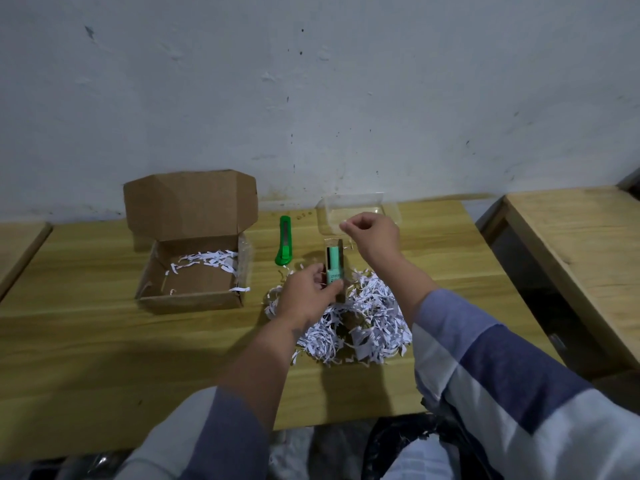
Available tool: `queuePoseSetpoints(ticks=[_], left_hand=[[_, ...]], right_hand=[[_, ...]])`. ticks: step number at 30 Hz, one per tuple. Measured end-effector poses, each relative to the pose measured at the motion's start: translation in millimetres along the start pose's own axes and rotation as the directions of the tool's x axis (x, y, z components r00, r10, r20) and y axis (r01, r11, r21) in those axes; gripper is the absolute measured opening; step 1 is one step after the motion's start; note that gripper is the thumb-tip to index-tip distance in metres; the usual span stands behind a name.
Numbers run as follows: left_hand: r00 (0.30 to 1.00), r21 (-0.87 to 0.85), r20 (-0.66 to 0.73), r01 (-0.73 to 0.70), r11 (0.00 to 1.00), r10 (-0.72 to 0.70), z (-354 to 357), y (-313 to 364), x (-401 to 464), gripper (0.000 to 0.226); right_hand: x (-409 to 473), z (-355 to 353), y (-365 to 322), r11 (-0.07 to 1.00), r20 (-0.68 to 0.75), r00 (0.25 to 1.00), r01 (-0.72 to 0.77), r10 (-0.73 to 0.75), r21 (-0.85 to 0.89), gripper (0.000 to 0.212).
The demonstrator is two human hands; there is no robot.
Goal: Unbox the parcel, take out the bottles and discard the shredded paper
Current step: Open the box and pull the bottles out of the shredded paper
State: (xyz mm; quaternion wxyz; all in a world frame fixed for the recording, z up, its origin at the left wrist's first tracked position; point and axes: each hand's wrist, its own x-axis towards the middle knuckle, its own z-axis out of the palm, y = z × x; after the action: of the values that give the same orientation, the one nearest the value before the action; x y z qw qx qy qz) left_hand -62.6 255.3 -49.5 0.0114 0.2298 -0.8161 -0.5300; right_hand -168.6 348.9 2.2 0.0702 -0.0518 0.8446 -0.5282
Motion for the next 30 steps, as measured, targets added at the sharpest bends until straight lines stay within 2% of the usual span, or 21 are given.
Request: queuePoseSetpoints(ticks=[2, 3, 6, 7, 10, 12, 13, 16, 17, 20, 22, 24, 27, 30], left_hand=[[1.000, -0.011, -0.008, 0.009, 1.000, -0.009, -1.1, -2.4, 1.2, 0.054], [1.000, -0.022, -0.016, 0.006, 1.000, -0.006, -1.8, -1.7, 1.0, 0.052], [0.999, -0.037, -0.039, -0.009, 0.999, 0.008, -1.0, -1.2, 3.3, 0.049], [0.999, -0.022, -0.039, -0.014, 1.000, 0.013, -0.2, 0.7, 3.1, 0.049], [0.996, 0.081, -0.070, -0.040, 0.996, 0.046, 5.8, 6.2, 2.8, 0.045], [0.995, 0.157, -0.074, -0.055, 0.986, 0.067, 11.4, 10.3, 3.5, 0.043], [0.996, 0.151, -0.055, -0.059, 0.987, 0.068, 15.4, 12.2, 4.0, 0.044], [0.997, -0.010, 0.071, -0.030, 0.999, 0.031, 28.0, 11.8, 6.7, 0.063], [0.994, -0.001, 0.106, -0.033, 0.999, 0.033, 31.7, 10.4, 6.8, 0.064], [0.989, 0.227, 0.109, -0.121, 0.966, 0.099, 40.6, 6.4, 6.6, 0.048], [0.978, 0.420, 0.111, -0.208, 0.883, 0.177, 44.9, 5.3, 6.3, 0.045], [0.957, 0.556, 0.185, -0.290, 0.779, 0.224, 49.5, 2.2, 5.3, 0.046], [0.943, 0.627, 0.254, -0.329, 0.706, 0.214, 55.4, -7.5, 3.5, 0.048], [0.944, 0.676, 0.266, -0.327, 0.661, 0.196, 59.9, -17.4, 2.4, 0.051]], right_hand=[[3.2, -8.1, 4.3, 1.000, -0.045, 0.999, -0.014, 0.014, -0.014, 0.014], [4.6, -12.2, 8.6, 0.998, -0.024, 0.999, -0.033, 0.031, -0.049, 0.018], [0.7, -18.2, 17.5, 0.969, 0.172, 0.980, -0.060, 0.103, -0.238, 0.041], [-2.2, -18.4, 18.2, 0.967, 0.203, 0.974, -0.044, 0.097, -0.250, 0.045], [-11.3, -15.8, 14.4, 0.989, 0.258, 0.963, -0.047, 0.083, -0.143, 0.059], [-15.5, -13.7, 13.8, 0.985, 0.283, 0.954, -0.058, 0.103, -0.163, 0.060], [-15.3, -13.8, 15.7, 0.985, 0.261, 0.959, -0.066, 0.106, -0.158, 0.056], [-11.3, -23.1, 20.4, 0.993, 0.158, 0.981, -0.108, 0.115, -0.049, 0.046], [-7.9, -29.5, 22.3, 0.993, 0.125, 0.986, -0.109, 0.112, -0.036, 0.042], [4.1, -55.7, 29.7, 0.986, 0.089, 0.984, -0.146, 0.153, -0.074, 0.039], [11.8, -75.3, 38.6, 0.966, 0.074, 0.972, -0.208, 0.221, -0.154, 0.047], [17.6, -93.9, 50.7, 0.933, 0.004, 0.963, -0.262, 0.271, -0.245, 0.056], [18.9, -115.3, 73.3, 0.863, -0.100, 0.948, -0.316, 0.302, -0.394, 0.046], [16.3, -123.3, 98.9, 0.826, -0.172, 0.929, -0.370, 0.328, -0.426, 0.036]])
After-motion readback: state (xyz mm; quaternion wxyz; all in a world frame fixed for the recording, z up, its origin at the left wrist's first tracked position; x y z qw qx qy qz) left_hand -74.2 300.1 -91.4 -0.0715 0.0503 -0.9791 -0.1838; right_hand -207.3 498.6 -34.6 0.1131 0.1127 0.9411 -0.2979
